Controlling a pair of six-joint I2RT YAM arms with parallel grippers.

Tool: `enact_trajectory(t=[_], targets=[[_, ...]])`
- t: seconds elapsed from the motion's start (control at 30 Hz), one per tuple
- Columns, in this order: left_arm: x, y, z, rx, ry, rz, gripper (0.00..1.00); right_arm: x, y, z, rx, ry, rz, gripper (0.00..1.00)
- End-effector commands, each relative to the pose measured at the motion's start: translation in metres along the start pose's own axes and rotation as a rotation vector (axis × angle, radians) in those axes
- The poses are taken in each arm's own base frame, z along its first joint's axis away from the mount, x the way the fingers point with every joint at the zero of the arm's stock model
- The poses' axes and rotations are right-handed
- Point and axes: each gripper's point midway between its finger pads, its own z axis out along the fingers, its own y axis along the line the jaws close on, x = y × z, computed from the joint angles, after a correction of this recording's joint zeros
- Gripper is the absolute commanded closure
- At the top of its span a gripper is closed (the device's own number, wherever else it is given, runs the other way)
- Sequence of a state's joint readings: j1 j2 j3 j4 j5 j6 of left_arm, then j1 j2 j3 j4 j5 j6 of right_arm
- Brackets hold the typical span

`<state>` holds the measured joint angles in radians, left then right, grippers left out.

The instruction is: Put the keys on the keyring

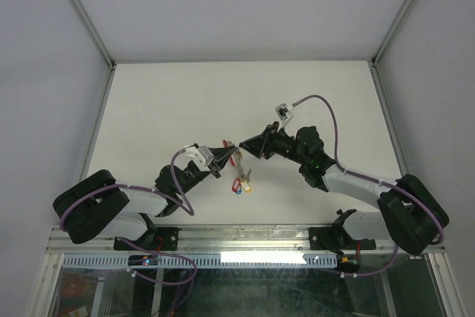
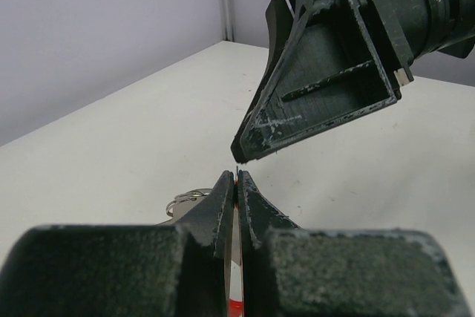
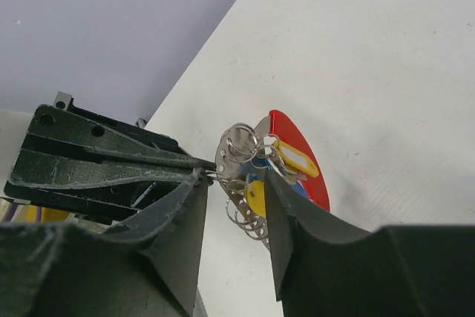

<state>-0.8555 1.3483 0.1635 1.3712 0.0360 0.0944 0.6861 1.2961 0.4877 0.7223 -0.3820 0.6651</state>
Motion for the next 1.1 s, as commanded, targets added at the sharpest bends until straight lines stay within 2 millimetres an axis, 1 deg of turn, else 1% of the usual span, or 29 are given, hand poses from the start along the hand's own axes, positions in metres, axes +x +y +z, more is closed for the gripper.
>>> enact_trajectory(t=[0.0, 0.1, 0.2, 0.27, 0.33, 0.4, 0.43, 0.5, 0.53, 0.57, 0.67, 0.7, 0.77, 0.93, 1.07], targets=[[-0.027, -0.006, 0.0, 0.039, -0.113, 0.013, 1.0, -0.024, 0.003, -0.017, 0.026, -0.05, -0.157, 0.6], [-0.029, -0.014, 0.0, 0.085, -0.124, 0.022, 1.0, -0.037, -0.001, -0.031, 0.081, -0.076, -0.281, 0.6], [-0.03, -0.023, 0.0, 0.139, -0.135, 0.029, 1.0, -0.051, 0.002, -0.044, 0.099, -0.14, -0.397, 0.57], [-0.03, -0.029, -0.001, 0.175, -0.142, 0.029, 1.0, -0.056, 0.01, -0.053, 0.061, -0.194, -0.513, 0.57], [-0.03, -0.035, -0.001, 0.206, -0.146, 0.026, 1.0, -0.052, 0.02, -0.061, -0.002, -0.208, -0.629, 0.58], [-0.03, -0.042, -0.002, 0.244, -0.152, 0.024, 1.0, -0.046, 0.029, -0.067, -0.059, -0.192, -0.717, 0.58], [-0.03, -0.044, -0.002, 0.26, -0.155, 0.02, 1.0, -0.039, 0.033, -0.069, -0.093, -0.165, -0.763, 0.56], [-0.035, -0.051, -0.002, 0.298, -0.174, 0.021, 1.0, -0.024, 0.045, -0.074, -0.198, -0.109, -0.883, 0.55], [-0.028, -0.054, -0.002, 0.319, -0.155, 0.019, 1.0, -0.019, 0.045, -0.075, -0.215, -0.082, -0.904, 0.55], [-0.026, -0.058, -0.003, 0.341, -0.153, 0.018, 1.0, -0.013, 0.046, -0.076, -0.238, -0.044, -0.938, 0.56], [-0.026, -0.068, -0.004, 0.403, -0.159, 0.022, 1.0, 0.007, 0.038, -0.077, -0.215, 0.101, -0.86, 0.56], [-0.026, -0.071, -0.005, 0.422, -0.16, 0.024, 1.0, 0.016, 0.042, -0.078, -0.292, 0.134, -0.966, 0.56], [-0.025, -0.077, -0.006, 0.461, -0.16, 0.03, 1.0, 0.026, 0.042, -0.077, -0.302, 0.188, -0.939, 0.56], [-0.025, -0.084, -0.009, 0.507, -0.165, 0.036, 1.0, 0.041, 0.042, -0.073, -0.319, 0.27, -0.9, 0.56], [-0.025, -0.087, -0.01, 0.534, -0.166, 0.035, 1.0, 0.047, 0.04, -0.071, -0.326, 0.286, -0.894, 0.56]])
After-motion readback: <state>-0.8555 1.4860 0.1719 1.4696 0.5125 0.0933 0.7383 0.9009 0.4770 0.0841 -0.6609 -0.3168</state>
